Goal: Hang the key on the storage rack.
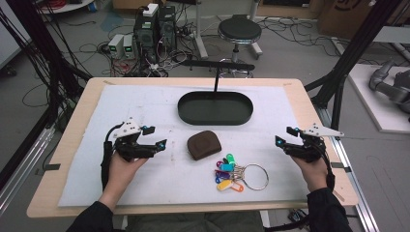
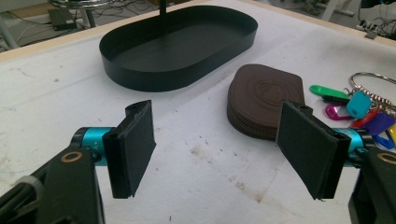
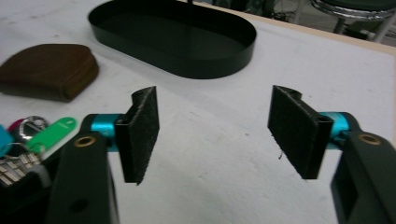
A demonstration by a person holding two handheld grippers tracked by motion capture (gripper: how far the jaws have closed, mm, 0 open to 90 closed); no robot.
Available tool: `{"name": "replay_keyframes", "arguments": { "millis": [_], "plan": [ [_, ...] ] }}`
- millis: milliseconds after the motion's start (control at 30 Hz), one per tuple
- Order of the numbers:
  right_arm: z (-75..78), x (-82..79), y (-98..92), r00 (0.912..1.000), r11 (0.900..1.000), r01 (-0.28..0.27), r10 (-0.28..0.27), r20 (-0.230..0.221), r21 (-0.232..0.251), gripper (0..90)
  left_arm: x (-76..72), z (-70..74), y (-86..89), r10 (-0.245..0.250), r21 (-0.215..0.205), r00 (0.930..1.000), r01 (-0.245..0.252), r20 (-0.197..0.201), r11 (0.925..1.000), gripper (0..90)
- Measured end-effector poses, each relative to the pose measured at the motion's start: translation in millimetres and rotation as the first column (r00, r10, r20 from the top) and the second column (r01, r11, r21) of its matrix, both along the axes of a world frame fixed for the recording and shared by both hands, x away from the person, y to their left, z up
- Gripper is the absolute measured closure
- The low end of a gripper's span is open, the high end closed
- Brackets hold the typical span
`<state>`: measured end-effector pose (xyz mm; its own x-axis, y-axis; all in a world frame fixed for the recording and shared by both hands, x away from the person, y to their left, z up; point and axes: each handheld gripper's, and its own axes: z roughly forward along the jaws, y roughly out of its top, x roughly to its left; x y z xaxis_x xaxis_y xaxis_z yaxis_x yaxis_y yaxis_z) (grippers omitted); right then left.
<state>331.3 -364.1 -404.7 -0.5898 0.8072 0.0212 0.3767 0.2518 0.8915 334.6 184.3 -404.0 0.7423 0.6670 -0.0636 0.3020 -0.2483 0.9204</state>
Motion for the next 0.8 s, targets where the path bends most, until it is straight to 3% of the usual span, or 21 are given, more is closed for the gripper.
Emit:
{"name": "replay_keyframes", "arguments": {
  "millis": [200, 267, 467, 567, 633, 800],
  "plan": [
    [-4.4, -6.0, 11.4, 0.9963, 0.998, -0.057, 0.058, -0.064, 0.019, 43.4, -1.0, 1.8, 2.1, 0.011, -0.006, 0.9999, -0.011, 0.005, 0.9999, 27.9],
    [-6.8, -14.9, 19.8, 0.9909, 0.996, -0.091, 0.090, -0.100, -0.008, 46.9, -1.0, 1.9, 3.3, 0.014, -0.008, 0.9999, -0.014, 0.001, 0.9999, 27.9],
    [-12.8, -29.4, 26.3, 0.9811, 0.993, -0.118, 0.114, -0.157, -0.022, 49.1, -1.2, 1.9, 6.9, 0.020, -0.010, 0.9998, -0.020, -0.001, 0.9997, 27.9],
    [-15.5, -32.8, 26.8, 0.9784, 0.991, -0.129, 0.121, -0.168, -0.035, 50.6, -1.7, 1.8, 8.1, 0.025, -0.010, 0.9997, -0.025, 0.000, 0.9996, 27.9],
    [-21.6, -37.7, 28.0, 0.9708, 0.988, -0.148, 0.137, -0.197, -0.040, 53.5, -1.6, 1.5, 9.0, 0.028, -0.010, 0.9996, -0.028, 0.000, 0.9996, 27.9],
    [-29.0, -41.4, 32.0, 0.9620, 0.982, -0.172, 0.151, -0.227, -0.073, 60.3, -1.8, 1.1, 9.4, 0.030, -0.013, 0.9995, -0.030, -0.004, 0.9995, 27.9]
  ]
}}
